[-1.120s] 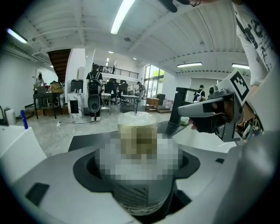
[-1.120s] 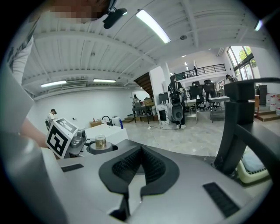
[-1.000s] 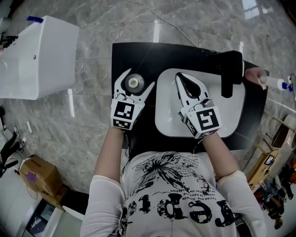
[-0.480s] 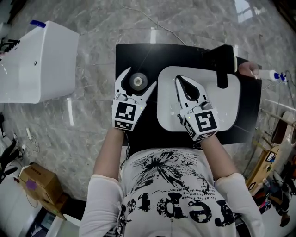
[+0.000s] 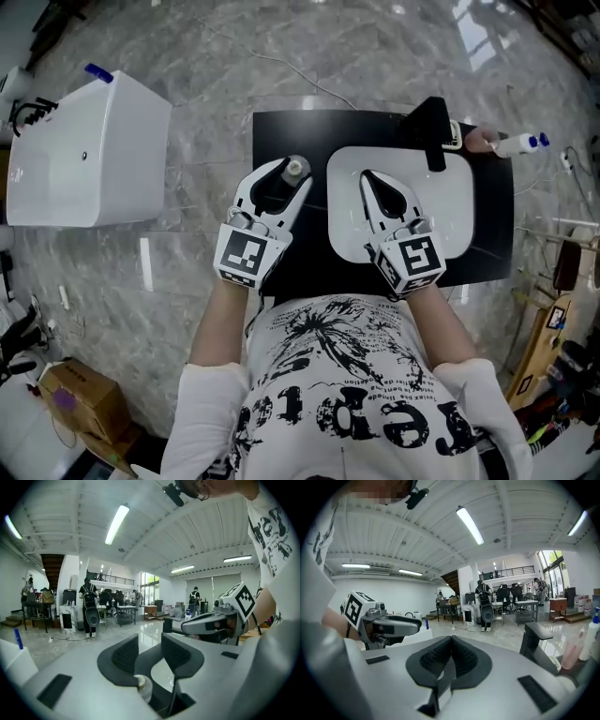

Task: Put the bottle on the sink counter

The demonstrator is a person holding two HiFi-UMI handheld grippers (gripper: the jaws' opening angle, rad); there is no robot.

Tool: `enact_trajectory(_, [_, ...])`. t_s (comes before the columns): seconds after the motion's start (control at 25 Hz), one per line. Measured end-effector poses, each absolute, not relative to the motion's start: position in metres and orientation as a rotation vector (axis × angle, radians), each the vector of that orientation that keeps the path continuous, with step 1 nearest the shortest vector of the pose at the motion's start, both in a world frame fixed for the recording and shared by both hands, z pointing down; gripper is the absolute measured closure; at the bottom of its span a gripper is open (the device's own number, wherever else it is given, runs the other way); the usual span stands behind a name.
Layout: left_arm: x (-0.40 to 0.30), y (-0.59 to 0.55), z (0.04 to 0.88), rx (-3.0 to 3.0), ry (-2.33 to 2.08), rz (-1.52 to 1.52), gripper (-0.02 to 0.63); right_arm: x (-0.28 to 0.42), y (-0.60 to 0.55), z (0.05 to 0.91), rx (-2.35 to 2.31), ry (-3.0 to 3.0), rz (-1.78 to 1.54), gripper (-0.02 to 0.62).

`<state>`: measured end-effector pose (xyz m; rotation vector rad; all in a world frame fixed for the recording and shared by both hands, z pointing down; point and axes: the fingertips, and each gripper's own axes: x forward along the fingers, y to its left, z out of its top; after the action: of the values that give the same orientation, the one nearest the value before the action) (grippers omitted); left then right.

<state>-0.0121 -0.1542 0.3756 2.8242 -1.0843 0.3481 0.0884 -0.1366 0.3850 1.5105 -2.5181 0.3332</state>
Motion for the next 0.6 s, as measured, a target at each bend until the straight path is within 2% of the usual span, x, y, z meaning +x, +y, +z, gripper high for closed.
enact_trajectory(0.2, [-0.035, -0.127, 0.330, 2.860, -1.122, 0.260, 0.578, 0.073, -0.109, 0.353, 1.518, -2.547, 0.270, 0.580])
enact_trajectory(0.6, [-0.054, -0.088, 0.273, 2.992, -1.127, 0.186, 0.592, 0.068, -0.075, 0.299, 1.585, -2.576, 0.133, 0.581])
